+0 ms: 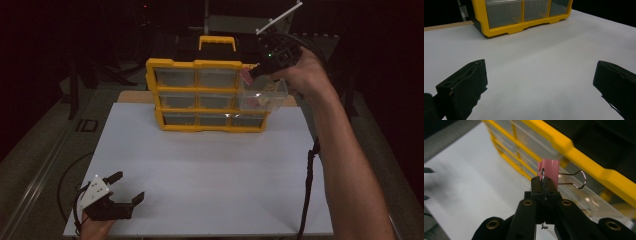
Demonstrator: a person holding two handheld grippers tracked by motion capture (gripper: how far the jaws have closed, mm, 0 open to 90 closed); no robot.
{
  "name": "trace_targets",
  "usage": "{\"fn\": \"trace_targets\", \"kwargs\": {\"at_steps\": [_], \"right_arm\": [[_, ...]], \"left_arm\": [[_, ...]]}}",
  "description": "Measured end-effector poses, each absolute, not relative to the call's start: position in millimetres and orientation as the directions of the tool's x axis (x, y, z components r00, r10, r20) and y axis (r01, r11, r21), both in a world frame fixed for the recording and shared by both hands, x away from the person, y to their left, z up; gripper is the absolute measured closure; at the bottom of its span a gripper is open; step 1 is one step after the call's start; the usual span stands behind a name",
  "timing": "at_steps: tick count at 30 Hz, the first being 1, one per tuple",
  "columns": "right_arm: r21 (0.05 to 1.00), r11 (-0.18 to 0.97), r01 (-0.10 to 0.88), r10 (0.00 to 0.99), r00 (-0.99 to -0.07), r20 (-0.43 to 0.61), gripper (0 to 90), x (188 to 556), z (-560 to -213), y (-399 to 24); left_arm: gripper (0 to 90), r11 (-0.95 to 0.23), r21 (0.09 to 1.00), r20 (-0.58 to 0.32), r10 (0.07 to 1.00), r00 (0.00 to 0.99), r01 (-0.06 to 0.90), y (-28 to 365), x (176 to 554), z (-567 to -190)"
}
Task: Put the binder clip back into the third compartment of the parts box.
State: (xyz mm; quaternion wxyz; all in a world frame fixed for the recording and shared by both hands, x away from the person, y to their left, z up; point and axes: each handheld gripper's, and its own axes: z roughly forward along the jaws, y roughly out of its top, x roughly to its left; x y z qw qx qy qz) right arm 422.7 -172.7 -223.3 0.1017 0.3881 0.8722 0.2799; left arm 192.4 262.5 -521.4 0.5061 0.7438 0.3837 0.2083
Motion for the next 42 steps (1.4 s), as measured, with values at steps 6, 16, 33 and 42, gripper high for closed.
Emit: {"fn": "trace_targets", "kwargs": {"at_steps": [6,16,33,42], "right_arm": [[0.550,0.542,0.635,0.765,-0.644,-0.011,88.7,426.2,-230.0,-176.3],[0.597,0.535,0.598,0.737,-0.675,0.016,15.7,424.7,-241.4,-164.7],[0.601,0.678,0.423,0.540,-0.842,-0.017,14.0,395.1,-263.0,-104.5],[0.576,0.731,0.366,0.475,-0.879,-0.045,14.2,373.0,-298.3,-85.0]], "left_arm": [[0.1,-0.196,0.912,-0.077,0.781,0.620,0.360,261.8,192.2,-521.3],[0.1,-0.197,0.911,-0.078,0.781,0.619,0.362,261.7,192.5,-521.9],[0.1,-0.194,0.913,-0.078,0.782,0.619,0.360,262.2,191.9,-521.4],[0.1,-0.195,0.912,-0.078,0.781,0.620,0.361,261.5,192.1,-521.9]]}}
